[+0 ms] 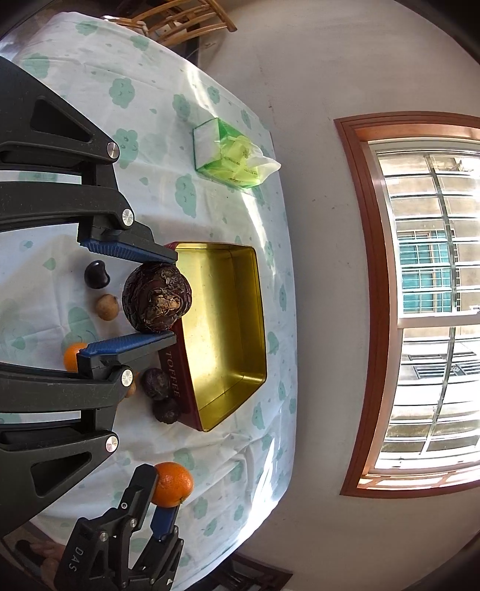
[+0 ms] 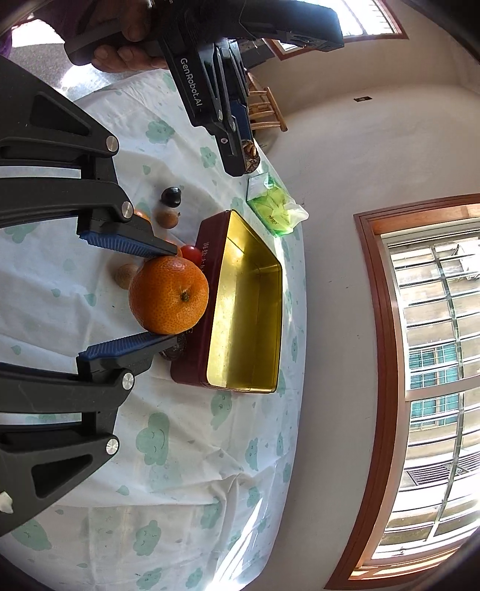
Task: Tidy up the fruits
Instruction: 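Lower the orange into the red tin with the right tool while the left tool releases the dark fruit there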
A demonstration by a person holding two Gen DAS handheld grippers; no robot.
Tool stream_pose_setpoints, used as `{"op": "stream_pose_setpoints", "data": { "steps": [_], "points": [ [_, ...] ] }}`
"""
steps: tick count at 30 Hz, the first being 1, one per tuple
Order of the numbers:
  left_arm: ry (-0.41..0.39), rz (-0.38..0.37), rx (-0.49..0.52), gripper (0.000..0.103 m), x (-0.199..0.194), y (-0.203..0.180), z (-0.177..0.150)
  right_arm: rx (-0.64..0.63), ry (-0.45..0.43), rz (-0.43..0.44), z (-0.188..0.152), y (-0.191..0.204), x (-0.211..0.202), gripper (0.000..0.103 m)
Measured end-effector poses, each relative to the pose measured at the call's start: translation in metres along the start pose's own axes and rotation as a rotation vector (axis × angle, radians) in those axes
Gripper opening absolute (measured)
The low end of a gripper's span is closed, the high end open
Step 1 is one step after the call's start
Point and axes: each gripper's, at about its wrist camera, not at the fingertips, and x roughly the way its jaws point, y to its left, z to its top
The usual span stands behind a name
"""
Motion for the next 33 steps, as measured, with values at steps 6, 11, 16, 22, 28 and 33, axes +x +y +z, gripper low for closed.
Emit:
{"op": "stream_pose_setpoints", "data": {
  "steps": [6, 11, 16, 22, 28, 33],
  "points": [
    [0.007, -0.001, 0.005, 0.037, 0.016, -0.004, 0.01, 0.009, -0.008, 0.004, 0.009, -0.006, 0.006, 0.038],
    [0.006, 0.003, 0.005, 0.037, 0.036, -0.005, 0.025, 0.003, -0.023, 0.0, 0.026, -0.012, 0.017, 0.038],
    [0.024, 0.009, 0.013, 0.037, 0.074, -0.006, 0.045, -0.001, -0.019, -0.011, 0.05, -0.025, 0.047, 0.038],
    [0.087, 0.004, -0.008, 0.037, 0.129, 0.0, 0.058, -0.002, 0.021, -0.022, 0.068, -0.042, 0.091, 0.038],
    [0.144, 0.007, -0.025, 0.038, 0.168, 0.008, 0.06, -0.012, 0.077, -0.019, 0.078, -0.053, 0.131, 0.038],
    [0.155, 0.02, -0.006, 0.038, 0.183, 0.007, 0.06, -0.015, 0.103, -0.019, 0.08, -0.056, 0.152, 0.038]
  ]
}}
